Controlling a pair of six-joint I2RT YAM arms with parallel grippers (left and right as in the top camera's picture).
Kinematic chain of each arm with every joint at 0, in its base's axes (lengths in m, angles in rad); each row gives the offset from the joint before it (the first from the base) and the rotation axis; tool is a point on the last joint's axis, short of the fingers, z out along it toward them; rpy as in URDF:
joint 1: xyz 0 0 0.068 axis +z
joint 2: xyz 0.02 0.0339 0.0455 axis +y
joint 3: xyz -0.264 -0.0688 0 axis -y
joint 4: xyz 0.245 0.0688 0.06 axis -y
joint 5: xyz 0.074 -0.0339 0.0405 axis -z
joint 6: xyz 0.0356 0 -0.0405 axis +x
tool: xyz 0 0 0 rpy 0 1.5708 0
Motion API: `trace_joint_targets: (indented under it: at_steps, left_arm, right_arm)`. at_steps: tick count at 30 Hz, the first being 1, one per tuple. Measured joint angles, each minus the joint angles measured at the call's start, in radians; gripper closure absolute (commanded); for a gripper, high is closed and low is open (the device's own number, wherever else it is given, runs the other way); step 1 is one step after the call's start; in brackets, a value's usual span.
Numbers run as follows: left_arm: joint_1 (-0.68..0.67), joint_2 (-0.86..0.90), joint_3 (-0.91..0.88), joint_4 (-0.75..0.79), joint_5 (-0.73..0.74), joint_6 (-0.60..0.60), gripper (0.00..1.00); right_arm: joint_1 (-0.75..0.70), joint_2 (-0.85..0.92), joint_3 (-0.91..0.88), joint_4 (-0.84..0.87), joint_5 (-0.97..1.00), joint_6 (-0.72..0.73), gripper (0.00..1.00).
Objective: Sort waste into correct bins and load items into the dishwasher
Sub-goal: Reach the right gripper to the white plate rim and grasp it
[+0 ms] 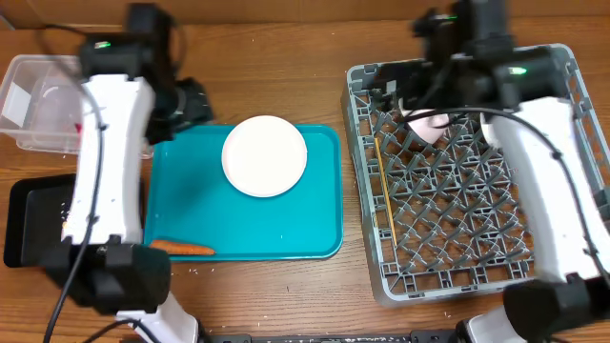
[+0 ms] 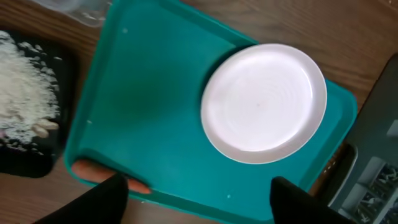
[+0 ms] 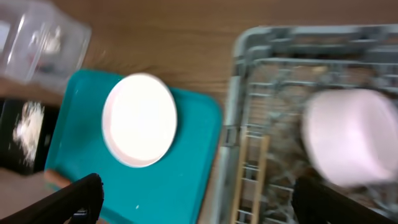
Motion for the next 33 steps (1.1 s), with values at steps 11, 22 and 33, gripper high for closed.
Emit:
trace_joint_targets:
  at_steps: [11,22,33]
  left_arm:
    - [0.108,-0.025,0.002,-0.044,0.006,-0.005,0.16]
    - [0.108,-0.025,0.002,-0.047,0.009,-0.005,0.16]
    - [0.108,-0.025,0.002,-0.045,0.009,-0.005,0.15]
  right_arm:
    - [0.233,0.323,0.0,0.038,0.007,0.001,0.12]
    - [0.294,0.526,0.0,0.129,0.052,0.083,0.3]
    - [0.293,0.593,0.0,0.175,0.064,0.115,0.8]
